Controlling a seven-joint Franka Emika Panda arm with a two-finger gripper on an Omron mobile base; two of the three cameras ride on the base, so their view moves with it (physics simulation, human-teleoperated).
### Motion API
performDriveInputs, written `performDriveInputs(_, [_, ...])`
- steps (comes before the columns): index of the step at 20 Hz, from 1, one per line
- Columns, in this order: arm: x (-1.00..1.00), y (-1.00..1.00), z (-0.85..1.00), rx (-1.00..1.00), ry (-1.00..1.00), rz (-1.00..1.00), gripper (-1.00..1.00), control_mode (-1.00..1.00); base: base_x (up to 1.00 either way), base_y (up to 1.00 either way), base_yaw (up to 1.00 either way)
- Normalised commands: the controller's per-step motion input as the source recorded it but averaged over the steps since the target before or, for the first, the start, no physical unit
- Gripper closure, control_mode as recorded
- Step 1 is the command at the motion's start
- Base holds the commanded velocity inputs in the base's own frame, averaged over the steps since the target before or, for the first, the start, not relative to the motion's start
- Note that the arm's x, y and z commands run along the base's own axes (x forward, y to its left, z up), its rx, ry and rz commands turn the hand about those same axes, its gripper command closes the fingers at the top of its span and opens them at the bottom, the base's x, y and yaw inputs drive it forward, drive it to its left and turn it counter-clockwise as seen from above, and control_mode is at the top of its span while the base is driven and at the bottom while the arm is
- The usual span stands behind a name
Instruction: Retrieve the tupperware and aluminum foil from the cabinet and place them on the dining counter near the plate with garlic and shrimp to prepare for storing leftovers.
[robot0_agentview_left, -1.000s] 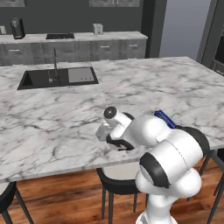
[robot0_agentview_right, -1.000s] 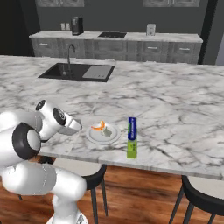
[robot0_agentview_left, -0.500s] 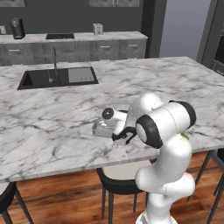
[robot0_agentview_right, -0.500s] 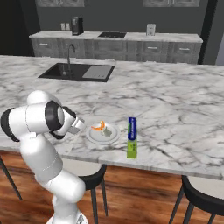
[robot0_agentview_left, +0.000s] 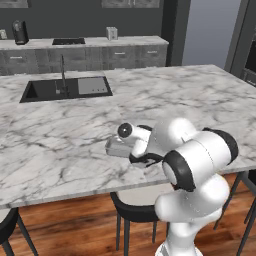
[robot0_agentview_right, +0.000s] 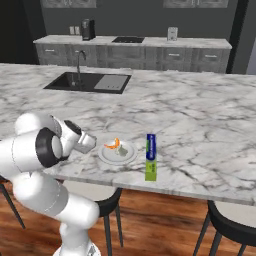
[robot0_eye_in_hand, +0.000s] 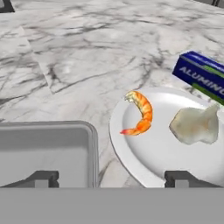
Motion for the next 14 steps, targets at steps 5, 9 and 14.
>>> performDriveInputs(5, [-0.55, -0.26, 1.0, 0.0, 0.0, 0.07, -1.0, -1.0, 0.0, 0.0, 0.0])
performDriveInputs(9, [-1.0, -0.32, 0.84, 0.0, 0.0, 0.07, -1.0, -1.0, 0.0, 0.0, 0.0])
performDriveInputs(14, [-1.0, -0.33, 0.5, 0.0, 0.0, 0.16, -1.0, -1.0, 0.0, 0.0, 0.0])
